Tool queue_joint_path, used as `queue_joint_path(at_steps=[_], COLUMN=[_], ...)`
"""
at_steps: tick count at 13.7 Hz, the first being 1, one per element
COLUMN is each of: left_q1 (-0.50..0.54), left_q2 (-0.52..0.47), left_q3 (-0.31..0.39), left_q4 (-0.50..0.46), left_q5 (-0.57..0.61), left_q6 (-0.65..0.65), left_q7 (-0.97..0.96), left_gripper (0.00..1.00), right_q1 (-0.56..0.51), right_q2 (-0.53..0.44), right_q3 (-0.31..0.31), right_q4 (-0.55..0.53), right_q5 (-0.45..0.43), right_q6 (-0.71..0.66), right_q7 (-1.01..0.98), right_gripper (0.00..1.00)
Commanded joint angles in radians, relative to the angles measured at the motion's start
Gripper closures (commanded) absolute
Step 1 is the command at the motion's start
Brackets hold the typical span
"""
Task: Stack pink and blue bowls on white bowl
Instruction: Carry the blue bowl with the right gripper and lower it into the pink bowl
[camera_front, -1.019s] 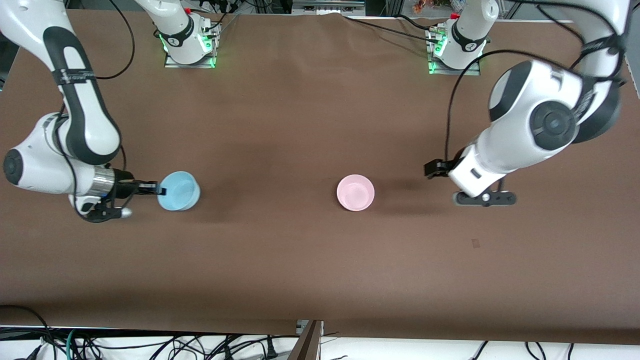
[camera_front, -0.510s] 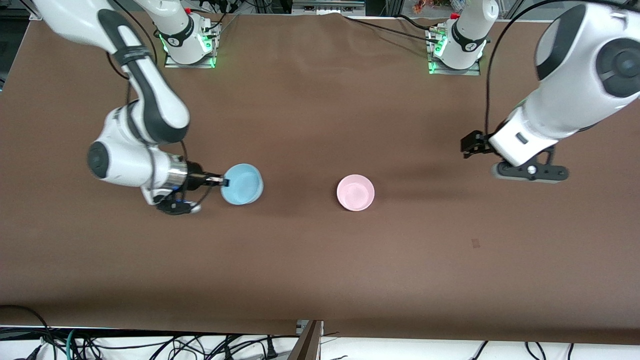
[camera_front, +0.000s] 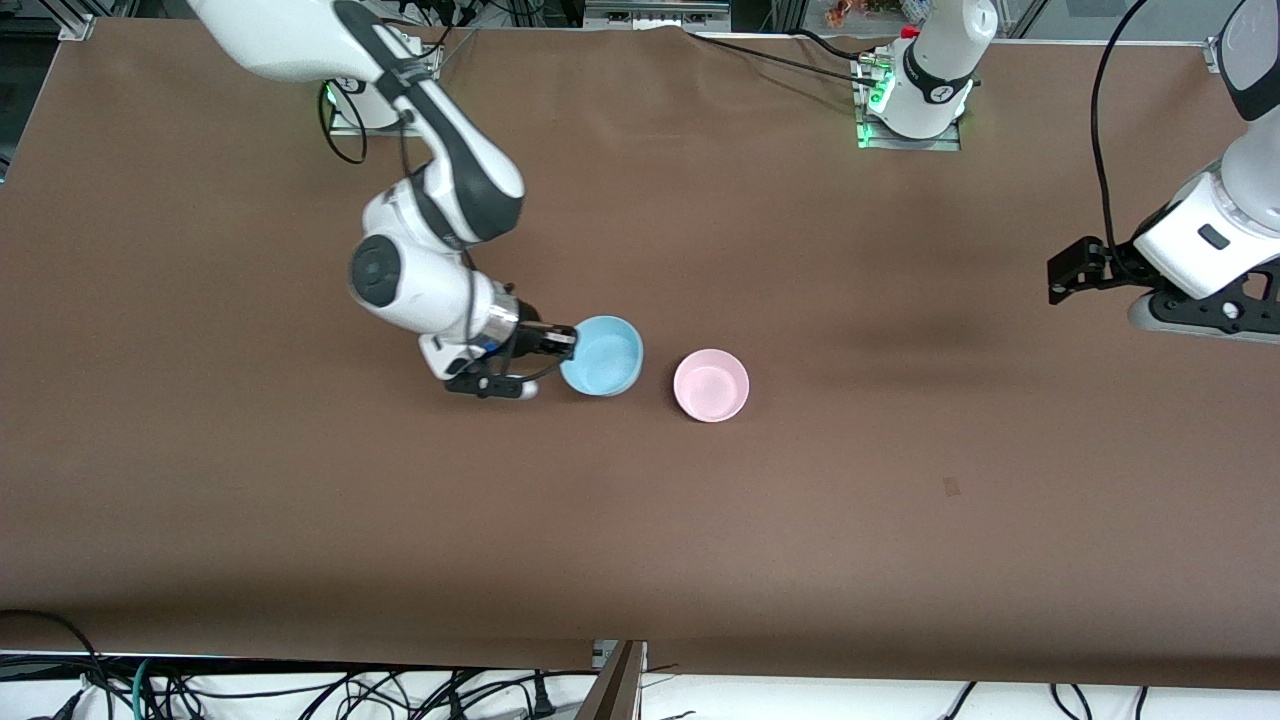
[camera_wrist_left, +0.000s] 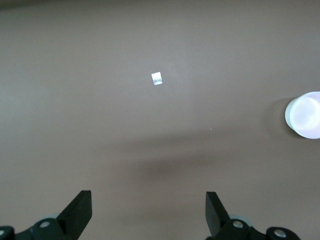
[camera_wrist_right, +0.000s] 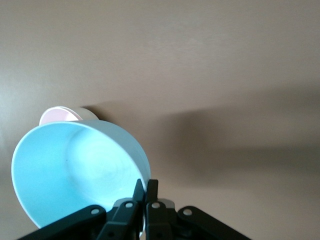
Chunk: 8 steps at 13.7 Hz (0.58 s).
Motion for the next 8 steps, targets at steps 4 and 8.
queue_joint_path(at_steps=[4, 8], left_q1=[-0.016, -0.008], left_q2=[-0.072, -0.087], left_q3=[0.028, 0.022], left_q4=[-0.086, -0.108], left_q5=[-0.045, -0.063], left_q6=[0.052, 0.028], left_q7=[0.029, 0.032], left_gripper=[0.00, 0.00], right_q1=[0.209, 0.261], right_q2=[0.153, 0.192], right_q3=[-0.099, -0.125], right_q4=[0.209, 0.285], right_q5=[-0.138, -0.140], right_q6=[0.025, 0.030], right_q7=[0.319, 0.402], right_gripper=[1.00, 1.00])
